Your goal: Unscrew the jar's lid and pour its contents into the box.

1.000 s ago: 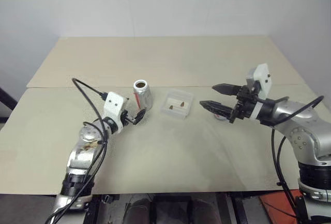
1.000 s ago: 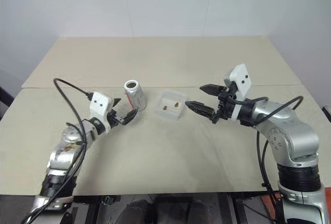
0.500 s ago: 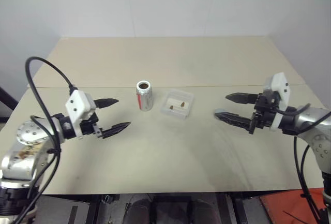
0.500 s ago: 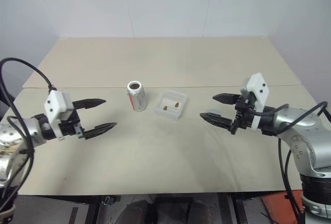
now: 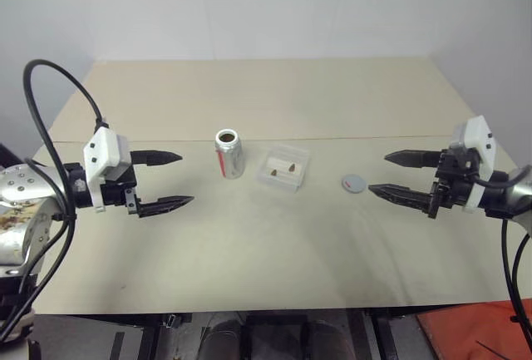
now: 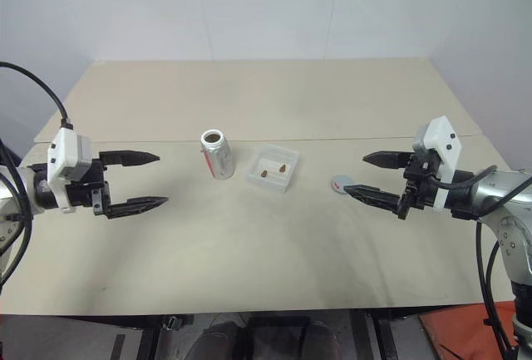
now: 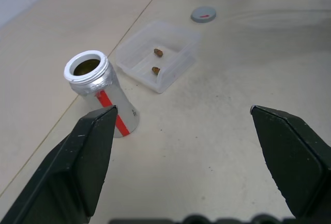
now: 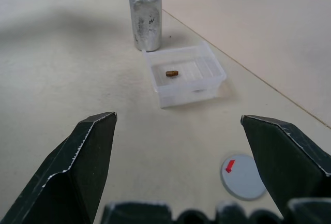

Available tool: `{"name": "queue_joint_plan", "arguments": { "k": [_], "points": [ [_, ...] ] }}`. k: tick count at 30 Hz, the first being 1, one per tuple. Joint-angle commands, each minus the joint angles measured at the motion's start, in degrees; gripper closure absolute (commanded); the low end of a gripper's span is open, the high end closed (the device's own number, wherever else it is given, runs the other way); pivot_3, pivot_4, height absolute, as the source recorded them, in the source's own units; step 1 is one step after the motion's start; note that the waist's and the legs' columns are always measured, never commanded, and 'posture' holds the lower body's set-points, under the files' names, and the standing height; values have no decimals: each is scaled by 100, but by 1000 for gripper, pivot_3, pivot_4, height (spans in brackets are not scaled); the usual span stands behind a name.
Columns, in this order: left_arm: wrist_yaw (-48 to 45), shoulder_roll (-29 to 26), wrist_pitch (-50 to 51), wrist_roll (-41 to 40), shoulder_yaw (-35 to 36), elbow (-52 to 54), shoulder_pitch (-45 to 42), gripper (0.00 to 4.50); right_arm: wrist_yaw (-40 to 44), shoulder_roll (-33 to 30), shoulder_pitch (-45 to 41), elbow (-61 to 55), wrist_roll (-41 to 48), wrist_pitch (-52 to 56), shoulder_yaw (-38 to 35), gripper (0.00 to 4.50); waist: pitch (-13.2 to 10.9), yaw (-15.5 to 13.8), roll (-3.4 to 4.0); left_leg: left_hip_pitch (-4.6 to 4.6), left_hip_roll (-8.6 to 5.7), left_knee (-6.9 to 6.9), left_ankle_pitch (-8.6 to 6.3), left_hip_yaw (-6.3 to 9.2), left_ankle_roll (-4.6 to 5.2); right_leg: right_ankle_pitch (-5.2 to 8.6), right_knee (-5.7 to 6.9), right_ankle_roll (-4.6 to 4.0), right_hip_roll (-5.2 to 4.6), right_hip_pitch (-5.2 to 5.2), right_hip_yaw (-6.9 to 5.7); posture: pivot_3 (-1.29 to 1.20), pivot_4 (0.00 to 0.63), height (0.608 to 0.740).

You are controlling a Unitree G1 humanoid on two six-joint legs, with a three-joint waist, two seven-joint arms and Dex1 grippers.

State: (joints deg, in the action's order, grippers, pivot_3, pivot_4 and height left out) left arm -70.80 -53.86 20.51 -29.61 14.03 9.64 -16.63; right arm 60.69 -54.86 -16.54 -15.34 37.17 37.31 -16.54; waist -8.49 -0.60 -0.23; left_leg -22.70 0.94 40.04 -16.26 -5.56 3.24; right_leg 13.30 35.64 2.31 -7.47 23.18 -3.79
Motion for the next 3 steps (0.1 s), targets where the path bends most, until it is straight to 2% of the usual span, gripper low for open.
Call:
{"name": "queue_joint_plan", "arguments": {
  "k": [1, 3],
  "points": [
    [-29, -19, -86, -112, 107, 74, -12, 25, 27, -111, -9, -90, 12, -139, -206, 0, 0, -1, 0, 0, 0, 0, 0, 0, 0, 0, 0, 0, 0, 0, 0, 0, 150, 740],
    [-21, -22, -73, -138, 124, 83, -19, 25, 28, -111, -23, -80, 1, -141, -198, 0, 0, -1, 0, 0, 0, 0, 0, 0, 0, 0, 0, 0, 0, 0, 0, 0, 150, 740]
  ]
}}
